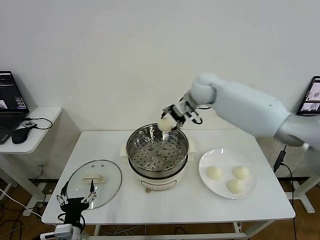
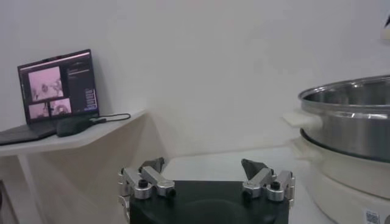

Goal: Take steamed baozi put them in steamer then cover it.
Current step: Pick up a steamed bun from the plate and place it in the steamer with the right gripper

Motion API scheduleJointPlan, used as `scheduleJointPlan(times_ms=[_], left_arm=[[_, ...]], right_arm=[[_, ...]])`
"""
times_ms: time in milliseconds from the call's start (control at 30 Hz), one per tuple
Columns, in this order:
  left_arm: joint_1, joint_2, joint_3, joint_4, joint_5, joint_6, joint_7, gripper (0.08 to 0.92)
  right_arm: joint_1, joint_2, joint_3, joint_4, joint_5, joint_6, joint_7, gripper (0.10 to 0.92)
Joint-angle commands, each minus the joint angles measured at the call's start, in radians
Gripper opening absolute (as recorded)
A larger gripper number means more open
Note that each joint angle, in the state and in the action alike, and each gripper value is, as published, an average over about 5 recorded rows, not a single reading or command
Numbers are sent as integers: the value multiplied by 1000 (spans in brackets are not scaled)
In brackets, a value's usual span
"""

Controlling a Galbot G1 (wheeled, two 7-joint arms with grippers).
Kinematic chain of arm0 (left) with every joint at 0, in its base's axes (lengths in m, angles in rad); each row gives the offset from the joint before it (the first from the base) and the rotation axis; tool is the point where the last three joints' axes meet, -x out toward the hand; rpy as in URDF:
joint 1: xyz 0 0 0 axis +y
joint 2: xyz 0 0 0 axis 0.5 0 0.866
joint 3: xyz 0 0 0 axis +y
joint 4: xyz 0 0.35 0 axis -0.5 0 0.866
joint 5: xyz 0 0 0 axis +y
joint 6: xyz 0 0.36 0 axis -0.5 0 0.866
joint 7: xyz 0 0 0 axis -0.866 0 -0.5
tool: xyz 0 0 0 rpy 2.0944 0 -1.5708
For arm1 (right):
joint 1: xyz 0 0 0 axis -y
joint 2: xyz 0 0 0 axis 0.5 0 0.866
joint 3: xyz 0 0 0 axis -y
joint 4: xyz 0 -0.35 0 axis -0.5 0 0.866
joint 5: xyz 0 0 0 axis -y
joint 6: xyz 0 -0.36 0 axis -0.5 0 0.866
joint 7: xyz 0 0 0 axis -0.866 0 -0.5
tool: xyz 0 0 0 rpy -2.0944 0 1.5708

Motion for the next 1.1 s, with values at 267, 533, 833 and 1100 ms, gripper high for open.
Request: scheduleJointPlan(times_ms=[267,533,833,1100], left_arm=[[3,-8,-11,-7,0,-1,0,823],[3,-9,-12,-11,8,-3,0,823],[-6,-6,-12,-4,8,-3,0,823],[-7,-7,-11,-12,14,-2,0,823]], right_arm=[[-65,124,-48,-150,-266,218,69,670],[-114,148,8,-244,-398,294,127,672],[-141,178,37,-302,-437,328,166,697],[-105,139,33,-226,-332,284,163,820]])
